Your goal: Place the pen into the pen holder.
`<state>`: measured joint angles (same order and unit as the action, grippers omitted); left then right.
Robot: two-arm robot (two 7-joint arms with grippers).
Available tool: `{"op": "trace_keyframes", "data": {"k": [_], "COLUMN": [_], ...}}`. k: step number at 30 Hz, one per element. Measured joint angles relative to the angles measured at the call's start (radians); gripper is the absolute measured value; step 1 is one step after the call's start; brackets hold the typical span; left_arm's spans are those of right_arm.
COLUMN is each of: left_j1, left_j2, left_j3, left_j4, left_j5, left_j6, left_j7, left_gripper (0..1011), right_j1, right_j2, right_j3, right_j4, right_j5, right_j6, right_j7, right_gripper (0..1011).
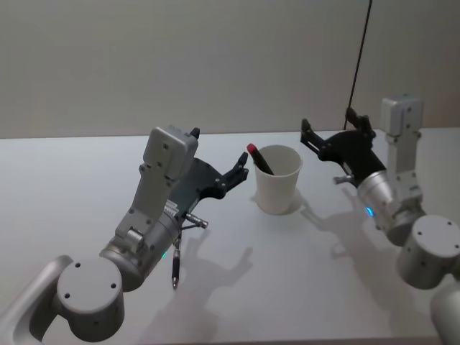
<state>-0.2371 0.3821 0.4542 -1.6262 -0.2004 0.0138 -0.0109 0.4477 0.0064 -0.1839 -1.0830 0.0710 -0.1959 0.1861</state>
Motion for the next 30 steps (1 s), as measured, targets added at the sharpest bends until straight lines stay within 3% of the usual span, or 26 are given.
{"op": "trace_keyframes", "data": {"k": [4, 17, 30], "left_j1": [0.0, 0.0, 0.0], "left_j2": [0.0, 0.0, 0.0], "left_j3": [0.0, 0.0, 0.0], "left_j4": [0.0, 0.0, 0.0], "left_j5": [0.0, 0.0, 0.0], "left_j6": [0.0, 0.0, 0.0], "left_j7": [0.0, 0.0, 0.0], "left_gripper": [1004, 1004, 1004], "right_j1": [-0.035, -0.123, -0.19], "right_j2": [0.022, 0.078, 0.124], "right_j3": [0.015, 0.052, 0.081], "right_j4": [-0.067, -0.205, -0.29], "right_j5": [0.001, -0.004, -0.017], "right_j6": [0.077, 0.234, 0.319], "right_j7": [0.003, 0.016, 0.037], "right_gripper": [1002, 1002, 1001]}}
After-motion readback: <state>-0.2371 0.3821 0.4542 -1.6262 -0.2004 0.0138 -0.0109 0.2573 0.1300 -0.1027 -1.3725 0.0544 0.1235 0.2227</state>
